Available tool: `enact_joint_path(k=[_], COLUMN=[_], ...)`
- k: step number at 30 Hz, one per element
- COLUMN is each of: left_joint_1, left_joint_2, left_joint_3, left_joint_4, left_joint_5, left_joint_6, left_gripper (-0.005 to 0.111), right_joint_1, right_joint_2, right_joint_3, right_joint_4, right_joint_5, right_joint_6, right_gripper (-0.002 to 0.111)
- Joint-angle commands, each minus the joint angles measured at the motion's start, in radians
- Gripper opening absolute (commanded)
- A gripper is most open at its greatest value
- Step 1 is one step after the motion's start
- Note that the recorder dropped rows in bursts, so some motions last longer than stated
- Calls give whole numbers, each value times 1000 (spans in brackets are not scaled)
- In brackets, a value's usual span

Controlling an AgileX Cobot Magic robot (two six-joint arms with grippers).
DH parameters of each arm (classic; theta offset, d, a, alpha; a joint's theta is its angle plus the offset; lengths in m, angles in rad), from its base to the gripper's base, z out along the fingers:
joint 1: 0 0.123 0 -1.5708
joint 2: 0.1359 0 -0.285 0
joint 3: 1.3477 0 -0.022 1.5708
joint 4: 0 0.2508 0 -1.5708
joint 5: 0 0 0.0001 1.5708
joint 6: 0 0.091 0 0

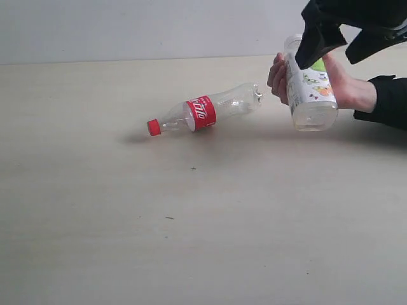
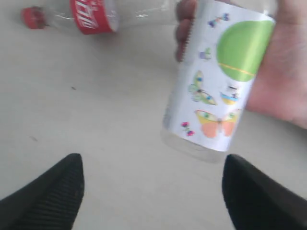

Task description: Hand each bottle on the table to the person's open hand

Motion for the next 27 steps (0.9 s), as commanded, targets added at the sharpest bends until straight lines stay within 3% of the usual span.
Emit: enact_joint_path(k=[1, 7, 13, 27], left_joint_1=[3, 3, 3, 3], left_joint_2=[-5, -5, -5, -5], left_joint_3=[3, 3, 3, 3], left_joint_4=[2, 2, 2, 2], left_joint_5=[-4, -4, -4, -4], left_joint_6=[-8, -8, -8, -8], left_gripper=[0, 0, 0, 0], right_joint_1=[-1, -1, -1, -1], right_joint_2=[-66, -135, -329, -832], right_joint_3=[-7, 4, 164, 828], right_joint_4=[169, 223, 333, 739], right_joint_5=[54, 93, 22, -361], right_joint_6=[-86, -110, -223, -699], right_gripper=[56, 29, 1, 0])
